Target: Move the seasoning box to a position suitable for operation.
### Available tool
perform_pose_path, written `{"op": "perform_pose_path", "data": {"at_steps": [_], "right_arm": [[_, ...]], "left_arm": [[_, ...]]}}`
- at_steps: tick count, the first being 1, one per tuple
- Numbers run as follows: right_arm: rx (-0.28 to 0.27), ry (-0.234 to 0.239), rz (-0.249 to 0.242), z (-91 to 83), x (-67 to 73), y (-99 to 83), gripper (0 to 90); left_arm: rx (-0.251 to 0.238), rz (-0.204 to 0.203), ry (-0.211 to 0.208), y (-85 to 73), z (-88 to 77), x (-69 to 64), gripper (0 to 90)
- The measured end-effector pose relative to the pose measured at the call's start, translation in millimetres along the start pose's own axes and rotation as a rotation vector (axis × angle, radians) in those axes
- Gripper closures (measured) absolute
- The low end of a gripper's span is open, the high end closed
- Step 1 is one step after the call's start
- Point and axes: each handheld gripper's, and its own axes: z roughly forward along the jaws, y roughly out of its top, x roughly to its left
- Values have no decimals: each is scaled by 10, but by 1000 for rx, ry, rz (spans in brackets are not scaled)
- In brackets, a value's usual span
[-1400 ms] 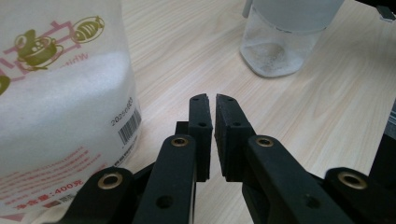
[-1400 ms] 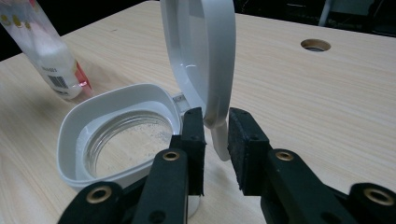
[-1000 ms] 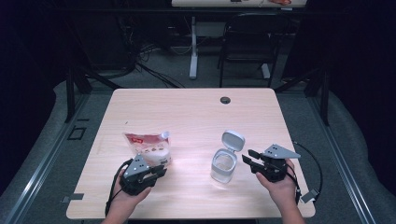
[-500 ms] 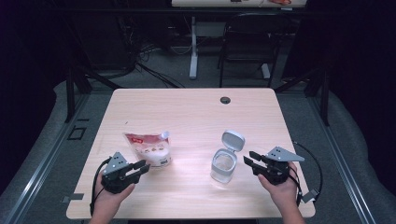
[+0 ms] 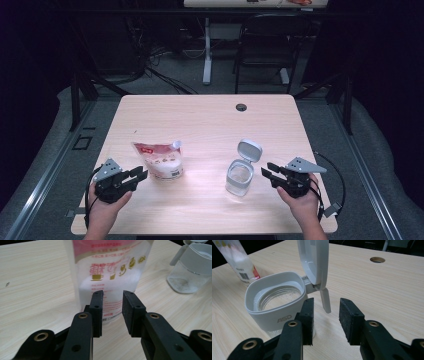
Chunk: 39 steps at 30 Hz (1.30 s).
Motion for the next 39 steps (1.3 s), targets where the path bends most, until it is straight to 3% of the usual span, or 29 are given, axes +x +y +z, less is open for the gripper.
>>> {"op": "perform_pose_path", "data": {"at_steps": [7, 17, 30, 33, 39], "right_arm": [[-5, 1, 0, 15, 6, -3, 651], [2, -2, 0, 33, 3, -9, 650], [-1, -4, 3, 15, -3, -11, 648], [0, -5, 2, 18, -2, -12, 647], [-3, -10, 5, 11, -6, -10, 647]], "left_arm": [[-14, -14, 20, 10, -24, 88, 657], [-47, 7, 32, 214, -42, 150, 641], [-38, 6, 15, 321, 2, 241, 637], [-36, 5, -14, 335, 14, 250, 680], [-43, 7, -21, 331, 22, 260, 720]]}}
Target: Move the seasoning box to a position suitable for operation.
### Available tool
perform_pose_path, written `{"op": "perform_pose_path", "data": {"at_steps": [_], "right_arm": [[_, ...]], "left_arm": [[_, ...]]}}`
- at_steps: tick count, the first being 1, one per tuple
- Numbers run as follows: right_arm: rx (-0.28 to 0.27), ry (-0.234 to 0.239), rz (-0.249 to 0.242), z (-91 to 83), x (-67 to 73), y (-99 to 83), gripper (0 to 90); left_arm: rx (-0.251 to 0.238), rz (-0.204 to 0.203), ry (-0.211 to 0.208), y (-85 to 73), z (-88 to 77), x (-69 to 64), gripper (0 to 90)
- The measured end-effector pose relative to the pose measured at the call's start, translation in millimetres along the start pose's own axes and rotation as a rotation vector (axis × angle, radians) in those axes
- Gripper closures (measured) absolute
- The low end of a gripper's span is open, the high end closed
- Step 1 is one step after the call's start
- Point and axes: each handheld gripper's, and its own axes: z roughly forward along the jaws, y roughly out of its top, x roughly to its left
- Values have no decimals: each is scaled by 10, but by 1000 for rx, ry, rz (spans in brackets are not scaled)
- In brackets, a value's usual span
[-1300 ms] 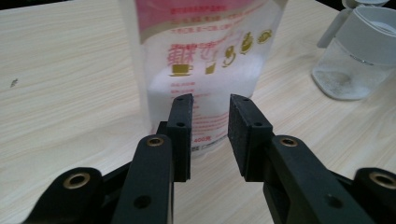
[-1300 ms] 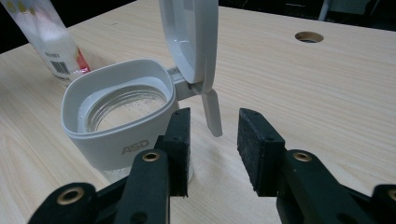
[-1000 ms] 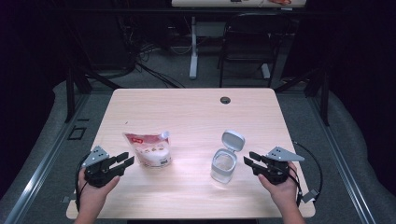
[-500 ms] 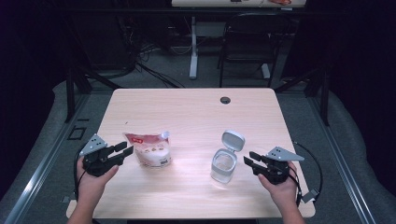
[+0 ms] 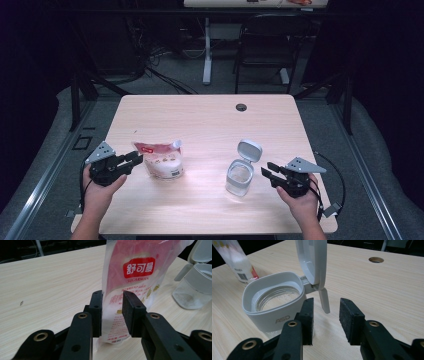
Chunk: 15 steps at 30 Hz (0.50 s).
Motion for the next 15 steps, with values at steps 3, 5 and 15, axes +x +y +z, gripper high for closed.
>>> {"op": "perform_pose_path", "data": {"at_steps": [3, 5, 15], "right_arm": [[-5, 2, 4, 0, -4, 0, 647], [-5, 1, 4, -2, -3, 0, 648], [-9, 1, 7, -3, -9, -1, 647]], "left_arm": [[-1, 2, 3, -4, -5, -3, 766], [3, 6, 9, -6, -15, -2, 816], [-19, -4, -35, 15, -79, 26, 693]]}}
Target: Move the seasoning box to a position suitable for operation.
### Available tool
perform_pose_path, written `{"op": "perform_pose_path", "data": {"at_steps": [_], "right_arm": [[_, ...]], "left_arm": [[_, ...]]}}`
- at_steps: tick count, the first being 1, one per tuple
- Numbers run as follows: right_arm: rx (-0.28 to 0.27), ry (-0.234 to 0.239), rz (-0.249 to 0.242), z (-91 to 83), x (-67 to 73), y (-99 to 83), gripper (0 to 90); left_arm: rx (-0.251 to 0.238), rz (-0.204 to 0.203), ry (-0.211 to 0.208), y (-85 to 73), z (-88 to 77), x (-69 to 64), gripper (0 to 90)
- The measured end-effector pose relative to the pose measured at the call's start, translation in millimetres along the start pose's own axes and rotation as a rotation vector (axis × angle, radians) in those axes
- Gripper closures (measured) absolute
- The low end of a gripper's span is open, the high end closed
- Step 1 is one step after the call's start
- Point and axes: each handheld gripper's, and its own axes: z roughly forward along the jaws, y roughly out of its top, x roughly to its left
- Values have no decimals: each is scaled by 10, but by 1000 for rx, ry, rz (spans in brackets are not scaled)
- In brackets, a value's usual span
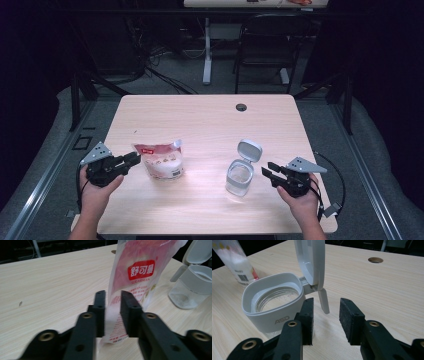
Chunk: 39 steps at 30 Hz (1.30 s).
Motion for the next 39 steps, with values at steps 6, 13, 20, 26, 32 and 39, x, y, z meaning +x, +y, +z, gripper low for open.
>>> {"op": "perform_pose_path", "data": {"at_steps": [6, 13, 20, 26, 32, 39], "right_arm": [[3, 2, -1, 5, 3, 0, 647], [5, 0, -1, 4, 0, 0, 646], [2, 1, -2, 1, 0, -1, 646], [0, 3, -1, 4, 10, 2, 647], [0, 4, 1, 8, 9, 2, 646], [8, 7, -3, 14, 11, -1, 647]], "left_arm": [[8, 19, -6, 124, 54, 0, 574], [21, 52, -52, 254, 159, -63, 531], [19, 61, -42, 240, 124, -144, 597], [18, 78, -47, 208, 73, -236, 673], [18, 84, -60, 183, 37, -298, 723], [5, 90, -78, 172, 48, -309, 727]]}}
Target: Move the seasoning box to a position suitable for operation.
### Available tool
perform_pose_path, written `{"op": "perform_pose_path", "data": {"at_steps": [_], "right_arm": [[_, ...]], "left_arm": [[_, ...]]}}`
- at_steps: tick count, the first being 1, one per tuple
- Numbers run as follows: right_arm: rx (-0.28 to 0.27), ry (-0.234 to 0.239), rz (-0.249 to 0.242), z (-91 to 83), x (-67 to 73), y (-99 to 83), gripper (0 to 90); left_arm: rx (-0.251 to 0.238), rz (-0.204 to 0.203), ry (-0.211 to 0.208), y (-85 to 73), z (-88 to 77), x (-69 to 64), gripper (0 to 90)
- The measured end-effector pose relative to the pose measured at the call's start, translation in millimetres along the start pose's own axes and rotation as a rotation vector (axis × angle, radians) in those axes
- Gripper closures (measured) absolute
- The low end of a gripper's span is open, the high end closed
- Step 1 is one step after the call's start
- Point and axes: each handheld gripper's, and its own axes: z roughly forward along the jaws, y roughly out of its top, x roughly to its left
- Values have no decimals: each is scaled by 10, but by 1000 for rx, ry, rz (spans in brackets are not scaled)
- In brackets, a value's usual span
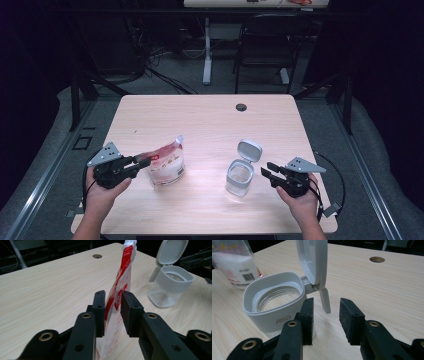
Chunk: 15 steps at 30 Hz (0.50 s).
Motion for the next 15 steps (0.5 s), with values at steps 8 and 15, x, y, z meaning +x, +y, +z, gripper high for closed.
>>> {"op": "perform_pose_path", "data": {"at_steps": [8, 15], "right_arm": [[-1, 2, 0, 14, 10, -3, 647], [0, 4, 1, 7, 5, -4, 647]], "left_arm": [[-4, 2, -17, 38, 117, -3, 769], [10, 33, -5, 37, 111, -85, 886]]}}
